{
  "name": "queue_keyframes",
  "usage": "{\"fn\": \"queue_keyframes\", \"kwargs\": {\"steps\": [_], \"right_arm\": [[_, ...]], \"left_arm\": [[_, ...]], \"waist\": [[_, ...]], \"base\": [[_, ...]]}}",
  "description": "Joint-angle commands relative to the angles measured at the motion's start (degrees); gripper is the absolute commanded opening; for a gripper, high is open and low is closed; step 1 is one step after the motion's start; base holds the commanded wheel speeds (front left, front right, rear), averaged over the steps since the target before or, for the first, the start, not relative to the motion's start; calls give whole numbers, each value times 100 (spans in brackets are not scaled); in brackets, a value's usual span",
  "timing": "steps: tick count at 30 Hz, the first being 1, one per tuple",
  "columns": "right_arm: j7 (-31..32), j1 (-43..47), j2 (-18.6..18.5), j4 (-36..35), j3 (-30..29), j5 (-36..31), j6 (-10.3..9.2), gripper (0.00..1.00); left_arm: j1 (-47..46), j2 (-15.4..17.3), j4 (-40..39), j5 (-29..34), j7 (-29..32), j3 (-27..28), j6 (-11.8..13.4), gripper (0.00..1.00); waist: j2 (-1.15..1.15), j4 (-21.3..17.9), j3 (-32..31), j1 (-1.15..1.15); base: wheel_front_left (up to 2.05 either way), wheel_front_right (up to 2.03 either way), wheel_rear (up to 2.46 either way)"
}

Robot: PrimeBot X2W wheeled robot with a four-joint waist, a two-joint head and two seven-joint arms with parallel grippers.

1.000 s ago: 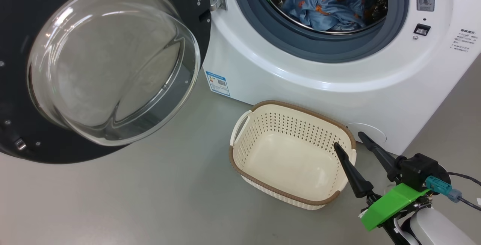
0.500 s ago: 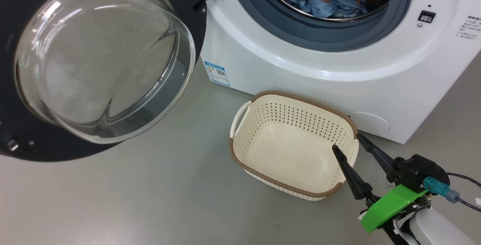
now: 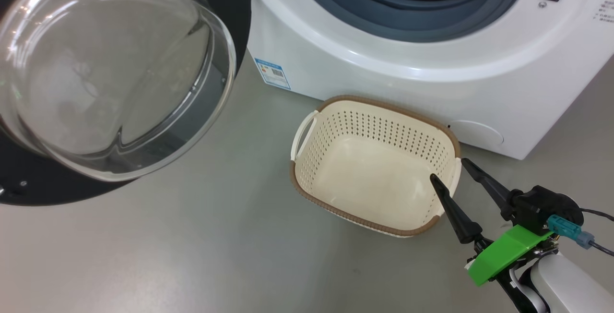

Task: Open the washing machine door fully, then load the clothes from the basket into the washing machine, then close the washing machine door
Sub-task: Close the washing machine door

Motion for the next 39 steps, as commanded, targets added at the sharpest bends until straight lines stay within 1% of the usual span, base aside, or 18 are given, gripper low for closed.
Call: {"fn": "queue_keyframes", "kwargs": {"steps": [1, 6, 14, 21, 31, 39], "right_arm": [[-47, -85, -63, -138, 126, -98, 25, 100], [-47, -174, -134, -139, 167, -119, 25, 100], [-47, -328, -194, -126, 229, -134, 25, 100], [-47, -385, -211, -114, 259, -121, 25, 100], [-47, -418, -216, -103, 228, -131, 25, 100], [-47, -401, -173, -100, 191, -131, 25, 100]], "left_arm": [[-195, 503, -16, 0, 85, 101, 2, 0], [-416, 410, 108, 34, 204, 35, 2, 0], [-442, 287, 123, 100, 306, 16, 2, 0], [-463, 282, 187, 177, 495, -40, 2, 0], [-427, 221, 212, 235, 994, -201, 2, 0], [-309, 227, -56, 252, 1502, -317, 2, 0]], "waist": [[0, -35, 100, 0], [0, -58, 273, 0], [0, -83, 459, 0], [0, -106, 493, 0], [0, -115, 487, 0], [0, -121, 368, 0]], "base": [[0, 0, 0], [0, 0, 0], [0, 0, 0], [0, 0, 0], [0, 0, 0], [0, 0, 0]]}}
